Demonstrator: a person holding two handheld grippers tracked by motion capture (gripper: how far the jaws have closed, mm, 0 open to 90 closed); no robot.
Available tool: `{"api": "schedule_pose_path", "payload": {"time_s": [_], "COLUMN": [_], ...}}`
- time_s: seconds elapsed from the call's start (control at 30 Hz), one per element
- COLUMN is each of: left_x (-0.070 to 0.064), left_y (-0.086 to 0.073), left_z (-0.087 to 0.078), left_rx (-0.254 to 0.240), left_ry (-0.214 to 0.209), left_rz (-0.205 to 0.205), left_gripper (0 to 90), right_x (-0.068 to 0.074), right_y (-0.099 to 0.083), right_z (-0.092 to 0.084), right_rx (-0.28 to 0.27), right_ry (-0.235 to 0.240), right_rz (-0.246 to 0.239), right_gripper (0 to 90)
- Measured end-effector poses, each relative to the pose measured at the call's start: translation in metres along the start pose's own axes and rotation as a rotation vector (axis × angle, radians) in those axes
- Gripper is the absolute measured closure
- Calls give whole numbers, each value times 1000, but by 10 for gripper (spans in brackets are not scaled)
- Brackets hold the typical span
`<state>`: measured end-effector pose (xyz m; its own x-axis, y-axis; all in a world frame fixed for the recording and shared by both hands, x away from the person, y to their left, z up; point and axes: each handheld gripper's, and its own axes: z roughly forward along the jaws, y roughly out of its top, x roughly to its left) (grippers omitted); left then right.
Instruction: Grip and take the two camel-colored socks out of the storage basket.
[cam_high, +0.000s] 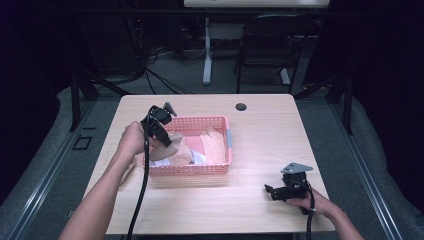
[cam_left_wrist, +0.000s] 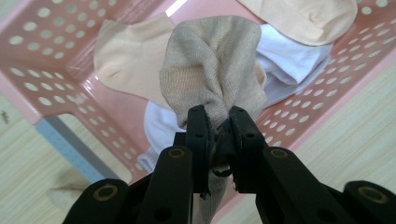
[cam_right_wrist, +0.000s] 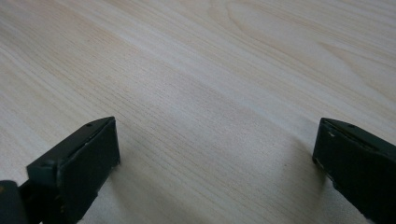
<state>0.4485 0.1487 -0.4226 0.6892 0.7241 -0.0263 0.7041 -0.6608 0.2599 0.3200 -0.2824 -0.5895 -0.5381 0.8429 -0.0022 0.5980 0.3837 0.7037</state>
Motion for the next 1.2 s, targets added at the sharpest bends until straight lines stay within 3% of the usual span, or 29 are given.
{"api": "schedule_pose_path", "payload": {"time_s": [0.33, 0.7, 0.9, 1.2], "left_x": [-4, 3, 13, 38], "left_y": [9, 9, -2, -32], "left_z": [-34, -55, -64, -82], "left_rx": [-44, -56, -61, -66], "left_ry": [16, 36, 51, 77], "left_rz": [20, 20, -7, -76], "left_gripper": [796, 795, 795, 794], "right_x": [0, 0, 0, 0], "right_y": [0, 0, 0, 0], "right_z": [0, 0, 0, 0], "right_rx": [3, -1, -2, -2], "right_ry": [-2, -1, -2, -3], "right_rz": [-1, -2, 0, -1], "right_gripper": [0, 0, 0, 0]}}
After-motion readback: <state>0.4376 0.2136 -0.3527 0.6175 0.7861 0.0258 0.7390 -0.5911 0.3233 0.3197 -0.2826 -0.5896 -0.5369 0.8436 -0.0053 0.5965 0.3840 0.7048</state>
